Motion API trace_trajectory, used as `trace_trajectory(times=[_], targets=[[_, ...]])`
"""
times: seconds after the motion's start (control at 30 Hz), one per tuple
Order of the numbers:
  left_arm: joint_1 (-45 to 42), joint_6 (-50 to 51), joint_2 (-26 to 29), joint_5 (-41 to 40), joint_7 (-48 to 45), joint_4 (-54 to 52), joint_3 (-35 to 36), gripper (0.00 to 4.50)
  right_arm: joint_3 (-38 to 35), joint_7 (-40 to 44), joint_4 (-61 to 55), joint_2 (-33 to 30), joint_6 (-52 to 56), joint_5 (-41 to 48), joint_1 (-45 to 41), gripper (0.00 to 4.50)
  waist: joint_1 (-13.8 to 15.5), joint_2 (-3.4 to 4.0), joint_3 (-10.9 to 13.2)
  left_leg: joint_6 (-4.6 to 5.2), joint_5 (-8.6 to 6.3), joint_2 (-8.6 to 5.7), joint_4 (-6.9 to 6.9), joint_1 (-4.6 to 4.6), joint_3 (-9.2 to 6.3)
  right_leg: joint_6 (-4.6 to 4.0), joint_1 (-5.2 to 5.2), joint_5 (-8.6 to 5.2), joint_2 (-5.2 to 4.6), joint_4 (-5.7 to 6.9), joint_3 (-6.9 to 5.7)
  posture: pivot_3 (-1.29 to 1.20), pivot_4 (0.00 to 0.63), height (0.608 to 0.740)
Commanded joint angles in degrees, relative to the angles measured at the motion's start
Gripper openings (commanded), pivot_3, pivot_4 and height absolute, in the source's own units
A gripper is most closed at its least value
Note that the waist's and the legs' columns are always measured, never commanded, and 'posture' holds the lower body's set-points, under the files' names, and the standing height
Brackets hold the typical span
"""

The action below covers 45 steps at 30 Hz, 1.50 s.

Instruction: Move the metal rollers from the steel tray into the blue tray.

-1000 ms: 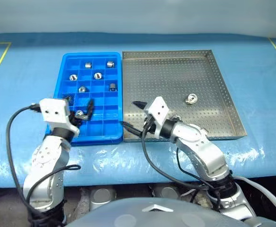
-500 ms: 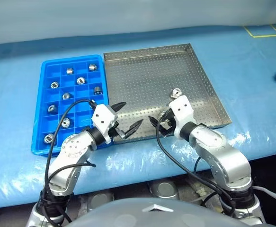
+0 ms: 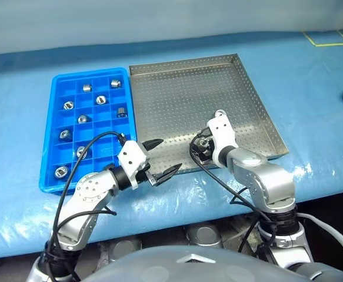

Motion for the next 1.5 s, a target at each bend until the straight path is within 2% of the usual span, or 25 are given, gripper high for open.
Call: trace_trajectory(times=[0.03, 0.17, 0.23, 0.37, 0.5, 0.73, 0.87, 1.1, 1.3, 1.5], targets=[[0.7, -1.4, 0.2, -0.5, 0.3, -3.0, 0.2, 4.50, 0.1, 0.3, -2.0, -0.4, 2.2, 0.4, -1.2, 3.61, 0.3, 0.00, 0.0, 0.00, 0.00, 0.00, 0.00, 0.00, 0.00, 0.00, 0.00, 0.00, 0.00, 0.00, 0.00, -0.07, 0.150, 0.740], [1.3, -1.7, 0.1, -0.6, 0.8, -3.7, 0.7, 4.50, 0.9, 1.0, -4.4, -0.7, 4.8, 1.2, -2.0, 2.24, 1.0, 0.00, 0.0, 0.00, 0.00, 0.00, 0.00, 0.00, 0.00, 0.00, 0.00, 0.00, 0.00, 0.00, -0.01, -0.07, 0.150, 0.740], [1.9, -1.8, -0.2, -1.1, 1.5, -4.4, 1.7, 4.50, 1.8, 1.5, -6.1, -1.3, 6.4, 1.8, -2.9, 1.70, 1.2, 0.00, 0.0, 0.00, 0.00, 0.00, 0.00, 0.00, 0.00, 0.00, 0.00, 0.00, -0.01, 0.00, 0.00, -0.05, 0.150, 0.740], [3.0, -2.3, -1.1, -1.9, 4.1, -5.9, 5.1, 4.50, 4.7, 3.1, -8.3, -2.2, 7.7, 3.2, -6.9, 1.71, 1.5, 0.02, 0.0, 0.00, 0.00, 0.00, -0.02, -0.01, 0.01, 0.00, -0.04, 0.00, 0.00, 0.00, 0.00, -0.02, 0.150, 0.740], [4.4, -3.6, -3.6, -1.7, 9.3, -7.1, 10.2, 4.50, 7.5, 3.4, -4.1, 1.2, 1.5, 2.8, -13.6, 1.71, 1.8, 0.02, 0.0, 0.01, 0.00, 0.02, -0.03, 0.00, -0.03, 0.00, -0.04, 0.00, 0.02, 0.02, -0.03, 0.05, 0.150, 0.740], [11.6, -5.8, -7.9, 1.4, 18.8, -11.2, 18.7, 4.50, 14.9, 6.3, 14.1, 10.2, -21.8, -0.9, -22.3, 1.71, 4.7, 0.00, 0.0, 0.01, 0.01, 0.02, -0.33, 0.05, -0.07, -0.29, -0.08, 0.13, 0.01, -0.05, -0.06, 0.18, 0.150, 0.740], [16.8, -7.1, -9.8, 3.1, 22.5, -13.4, 22.8, 4.50, 16.2, 8.6, 25.7, 15.7, -34.8, -2.5, -25.7, 1.71, 7.0, -0.03, 0.0, -0.03, 0.02, 0.01, -0.58, 0.04, -0.07, -0.34, -0.14, 0.13, -0.07, -0.15, -0.14, 0.24, 0.150, 0.740], [23.2, -9.2, -12.7, 4.8, 25.6, -15.6, 26.1, 4.50, 16.3, 12.1, 44.2, 21.7, -47.5, -5.3, -30.2, 1.71, 10.7, -0.03, 0.0, -0.23, 0.13, 0.02, -0.75, 0.04, -0.17, -0.49, -0.17, 0.05, -0.10, -0.15, -0.33, 0.33, 0.150, 0.740], [24.9, -10.3, -14.0, 4.6, 26.0, -15.5, 25.6, 4.50, 15.5, 13.9, 54.6, 23.4, -51.4, -7.3, -30.8, 1.71, 12.7, -0.03, 0.0, -0.39, 0.23, 0.03, -0.76, 0.05, -0.30, -0.62, -0.15, -0.03, -0.07, -0.11, -0.50, 0.34, 0.150, 0.740], [22.6, -9.8, -13.2, 4.3, 24.8, -13.7, 23.5, 4.50, 13.1, 14.1, 53.3, 22.0, -50.1, -7.5, -28.5, 3.72, 12.9, -0.02, 0.0, -0.44, 0.26, 0.05, -0.78, 0.08, -0.33, -0.67, -0.15, -0.07, -0.04, -0.04, -0.53, 0.29, 0.150, 0.740]])
